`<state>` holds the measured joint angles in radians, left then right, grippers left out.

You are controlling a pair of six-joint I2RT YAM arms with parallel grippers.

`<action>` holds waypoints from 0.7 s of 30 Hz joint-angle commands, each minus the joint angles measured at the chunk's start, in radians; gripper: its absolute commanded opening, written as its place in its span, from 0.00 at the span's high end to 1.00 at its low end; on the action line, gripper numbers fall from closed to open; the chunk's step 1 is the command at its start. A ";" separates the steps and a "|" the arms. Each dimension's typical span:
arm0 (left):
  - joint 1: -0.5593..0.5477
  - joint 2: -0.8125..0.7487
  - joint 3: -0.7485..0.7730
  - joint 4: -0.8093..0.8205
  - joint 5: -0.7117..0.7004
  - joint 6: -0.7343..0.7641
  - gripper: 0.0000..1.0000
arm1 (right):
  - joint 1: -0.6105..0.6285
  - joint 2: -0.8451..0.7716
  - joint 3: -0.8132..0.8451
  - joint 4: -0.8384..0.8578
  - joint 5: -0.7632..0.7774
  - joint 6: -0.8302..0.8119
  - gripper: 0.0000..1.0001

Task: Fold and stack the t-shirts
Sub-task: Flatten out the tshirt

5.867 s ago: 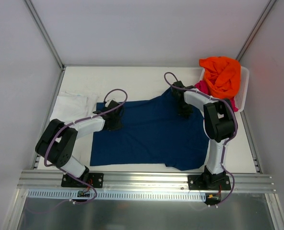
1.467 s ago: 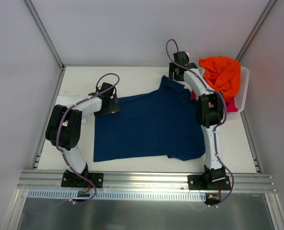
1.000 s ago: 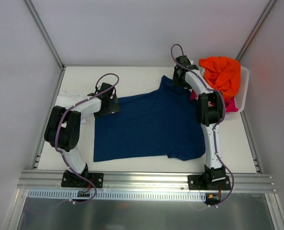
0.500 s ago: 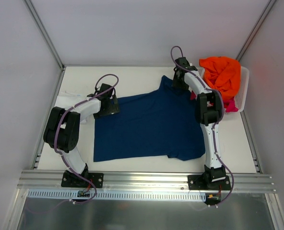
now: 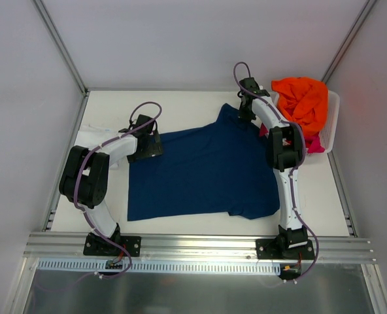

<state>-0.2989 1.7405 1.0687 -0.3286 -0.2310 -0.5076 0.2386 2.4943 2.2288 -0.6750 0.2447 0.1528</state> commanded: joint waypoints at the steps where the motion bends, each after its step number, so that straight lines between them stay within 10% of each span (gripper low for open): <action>1: 0.015 -0.025 -0.004 -0.009 0.004 0.012 0.01 | -0.007 -0.027 0.002 0.034 -0.013 0.010 0.99; 21: 0.112 0.085 0.194 -0.009 -0.048 0.030 0.01 | -0.007 -0.184 -0.098 0.051 0.036 -0.056 1.00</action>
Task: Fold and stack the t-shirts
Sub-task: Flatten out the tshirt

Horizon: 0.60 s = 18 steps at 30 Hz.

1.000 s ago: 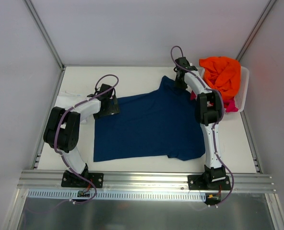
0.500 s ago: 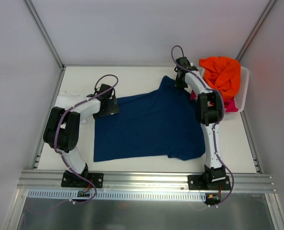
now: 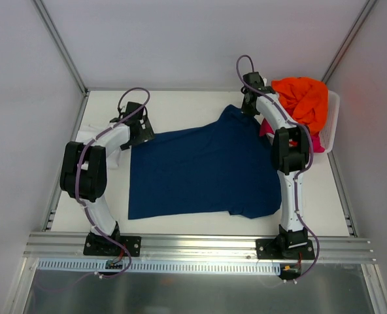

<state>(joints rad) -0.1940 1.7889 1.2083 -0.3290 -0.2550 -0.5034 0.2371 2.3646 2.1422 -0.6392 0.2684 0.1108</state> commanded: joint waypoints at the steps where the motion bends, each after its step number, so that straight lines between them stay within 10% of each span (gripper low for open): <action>1: 0.008 0.049 0.063 -0.008 -0.024 0.028 0.01 | -0.007 -0.051 -0.015 0.013 0.009 -0.014 0.99; 18: 0.019 0.228 0.235 -0.010 -0.004 0.035 0.04 | -0.005 -0.034 -0.057 0.038 0.002 -0.028 0.99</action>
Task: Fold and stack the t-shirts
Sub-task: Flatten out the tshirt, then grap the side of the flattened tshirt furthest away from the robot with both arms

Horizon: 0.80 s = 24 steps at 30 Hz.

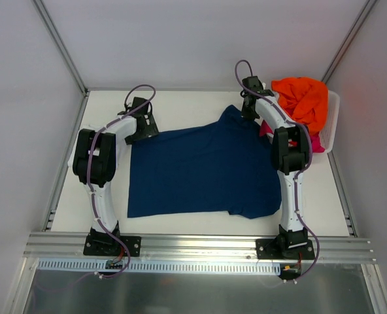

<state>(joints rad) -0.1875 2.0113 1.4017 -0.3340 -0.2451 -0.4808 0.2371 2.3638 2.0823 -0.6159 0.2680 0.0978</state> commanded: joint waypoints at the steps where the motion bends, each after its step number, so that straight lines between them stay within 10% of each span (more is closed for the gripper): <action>1: 0.014 0.004 0.043 -0.005 -0.016 0.015 0.05 | -0.005 -0.034 0.004 0.015 0.005 -0.017 0.99; 6: 0.017 -0.009 0.043 -0.005 -0.023 0.016 0.05 | -0.004 -0.035 -0.017 0.022 0.010 -0.024 0.35; 24: 0.036 0.001 0.052 -0.005 -0.008 0.022 0.07 | -0.004 -0.011 0.064 0.114 -0.059 -0.035 0.24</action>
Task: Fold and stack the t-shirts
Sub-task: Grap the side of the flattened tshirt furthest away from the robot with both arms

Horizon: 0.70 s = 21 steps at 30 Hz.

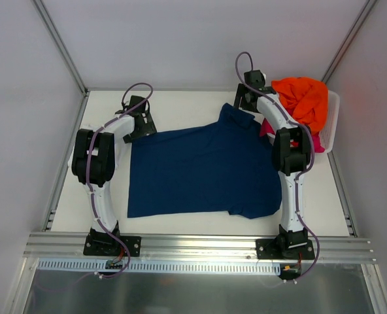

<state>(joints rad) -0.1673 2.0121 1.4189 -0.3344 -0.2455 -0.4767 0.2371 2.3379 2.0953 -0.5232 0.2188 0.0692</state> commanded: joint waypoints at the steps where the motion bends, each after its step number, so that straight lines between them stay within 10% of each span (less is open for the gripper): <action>1: 0.017 0.002 0.035 -0.005 -0.008 0.018 0.07 | -0.005 0.024 0.061 0.020 -0.003 -0.009 0.24; 21: 0.025 -0.007 0.022 -0.005 0.017 0.018 0.07 | -0.033 0.163 0.184 -0.106 0.037 0.064 0.26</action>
<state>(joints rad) -0.1551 2.0121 1.4189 -0.3347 -0.2432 -0.4740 0.2211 2.5134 2.2402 -0.5892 0.2459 0.0956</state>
